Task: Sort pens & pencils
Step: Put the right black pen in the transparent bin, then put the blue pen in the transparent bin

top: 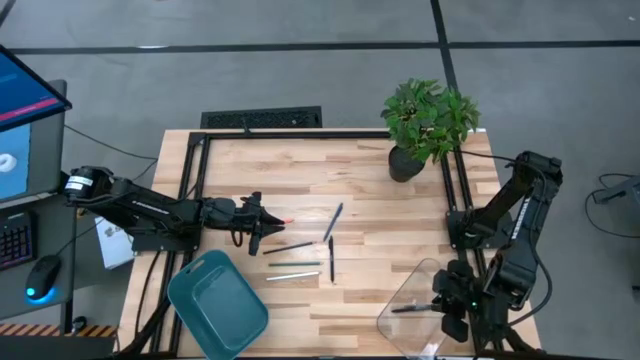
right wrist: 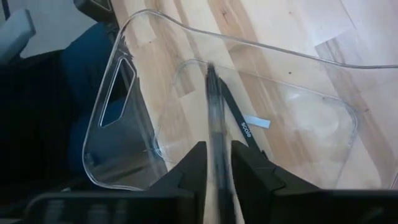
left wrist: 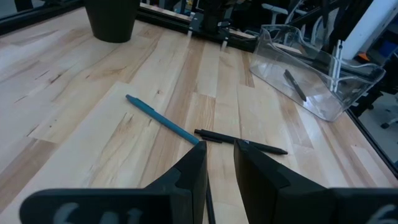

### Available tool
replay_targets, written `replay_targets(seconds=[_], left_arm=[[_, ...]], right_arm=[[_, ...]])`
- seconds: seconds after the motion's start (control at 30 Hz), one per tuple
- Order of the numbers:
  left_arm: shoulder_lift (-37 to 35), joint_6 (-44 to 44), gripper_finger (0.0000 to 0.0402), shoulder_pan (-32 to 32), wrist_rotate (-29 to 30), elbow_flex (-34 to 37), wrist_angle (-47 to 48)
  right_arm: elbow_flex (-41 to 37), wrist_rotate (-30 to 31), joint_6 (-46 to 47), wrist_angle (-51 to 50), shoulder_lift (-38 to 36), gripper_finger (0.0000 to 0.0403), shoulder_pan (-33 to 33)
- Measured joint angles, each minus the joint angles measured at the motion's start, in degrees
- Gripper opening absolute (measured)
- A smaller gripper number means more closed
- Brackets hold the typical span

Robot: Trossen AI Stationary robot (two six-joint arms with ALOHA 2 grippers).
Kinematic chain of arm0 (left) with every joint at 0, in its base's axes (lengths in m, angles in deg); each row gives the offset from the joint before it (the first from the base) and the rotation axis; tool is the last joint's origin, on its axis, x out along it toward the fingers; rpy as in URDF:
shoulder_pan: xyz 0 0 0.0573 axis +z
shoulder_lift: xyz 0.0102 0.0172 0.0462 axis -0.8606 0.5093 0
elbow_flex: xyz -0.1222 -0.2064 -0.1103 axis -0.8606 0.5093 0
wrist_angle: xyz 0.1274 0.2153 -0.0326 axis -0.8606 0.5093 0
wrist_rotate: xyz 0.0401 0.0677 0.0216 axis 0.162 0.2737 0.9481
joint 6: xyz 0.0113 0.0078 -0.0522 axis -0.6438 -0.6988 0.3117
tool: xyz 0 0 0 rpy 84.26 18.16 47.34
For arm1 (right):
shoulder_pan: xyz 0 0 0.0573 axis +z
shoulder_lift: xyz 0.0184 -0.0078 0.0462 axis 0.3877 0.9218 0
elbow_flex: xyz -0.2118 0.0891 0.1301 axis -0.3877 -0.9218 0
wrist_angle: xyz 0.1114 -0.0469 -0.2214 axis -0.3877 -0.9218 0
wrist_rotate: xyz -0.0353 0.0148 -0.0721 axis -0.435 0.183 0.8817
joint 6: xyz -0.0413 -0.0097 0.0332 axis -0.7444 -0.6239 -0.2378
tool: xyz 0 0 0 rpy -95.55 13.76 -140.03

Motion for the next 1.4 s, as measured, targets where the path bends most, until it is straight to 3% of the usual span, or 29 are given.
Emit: replay_targets(seconds=[0.27,0.37,0.47,0.87,1.2,1.4], left_arm=[[0.0,0.0,0.0071,0.0,0.0,0.0,0.0],[0.0,0.0,0.0071,0.0,0.0,0.0,0.0],[0.0,0.1,0.0071,0.0,0.0,0.0,-0.9],[0.0,0.0,0.0071,0.0,-1.2,0.0,-3.9],[0.0,2.1,0.0071,0.0,-3.1,0.0,-2.9],[0.0,1.1,0.0071,0.0,-3.1,0.0,-2.5]], right_arm=[[0.0,0.3,-1.5,-0.1,0.0,0.0121,0.0],[0.0,4.9,-5.2,-2.2,0.0,0.0122,-1.6],[0.0,10.1,-8.9,-4.9,0.0,0.0122,-4.9],[0.0,19.2,-27.7,-0.8,0.0,0.0123,-22.9],[0.0,17.1,-36.4,4.6,0.8,0.0123,-36.1],[-0.1,15.0,-41.7,15.0,5.4,0.0123,-42.4]])
